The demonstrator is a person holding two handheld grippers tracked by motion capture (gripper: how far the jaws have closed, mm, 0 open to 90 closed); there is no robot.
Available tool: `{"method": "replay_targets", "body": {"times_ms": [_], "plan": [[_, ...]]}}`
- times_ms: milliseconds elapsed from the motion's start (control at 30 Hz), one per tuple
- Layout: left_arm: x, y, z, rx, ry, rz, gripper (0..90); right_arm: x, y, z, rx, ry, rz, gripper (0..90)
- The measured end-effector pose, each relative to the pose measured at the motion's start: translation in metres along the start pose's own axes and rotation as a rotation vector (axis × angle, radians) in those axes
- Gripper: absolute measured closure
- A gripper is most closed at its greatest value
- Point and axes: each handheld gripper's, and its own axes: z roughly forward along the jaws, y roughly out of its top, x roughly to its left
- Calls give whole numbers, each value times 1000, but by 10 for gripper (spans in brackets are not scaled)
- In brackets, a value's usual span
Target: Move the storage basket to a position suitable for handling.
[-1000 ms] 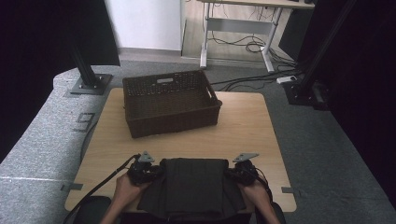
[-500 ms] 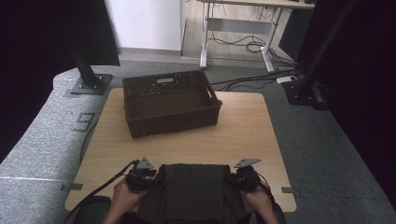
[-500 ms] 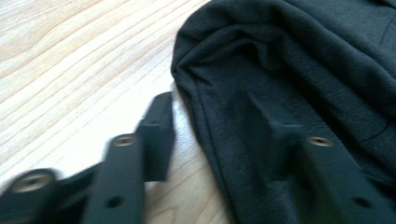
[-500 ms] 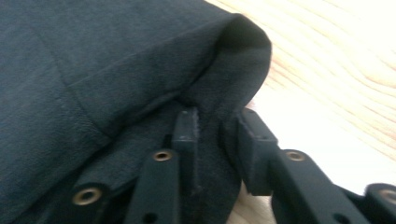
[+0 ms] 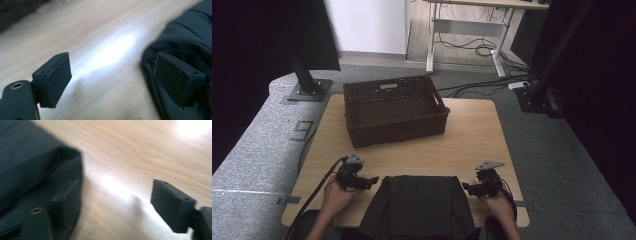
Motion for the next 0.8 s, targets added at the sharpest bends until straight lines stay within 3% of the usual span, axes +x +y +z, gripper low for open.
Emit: {"method": "replay_targets", "body": {"times_ms": [233, 400, 567, 700, 800], "plan": [[15, 21, -7, -7, 56, 16, 102, -18, -4, 7, -33, -53, 65, 94], [25, 36, -15, -26, 87, 11, 120, -23, -13, 17, -25, -83, 77, 1], [35, 49, -20, -37, 103, 5, 144, -28, -21, 24, -11, -101, 75, 0], [41, 60, -24, -45, 108, -4, 154, -30, -26, 26, -83, -111, 86, 0], [44, 68, -27, -48, 118, -2, 163, -30, -26, 27, -84, -113, 87, 0]]}}
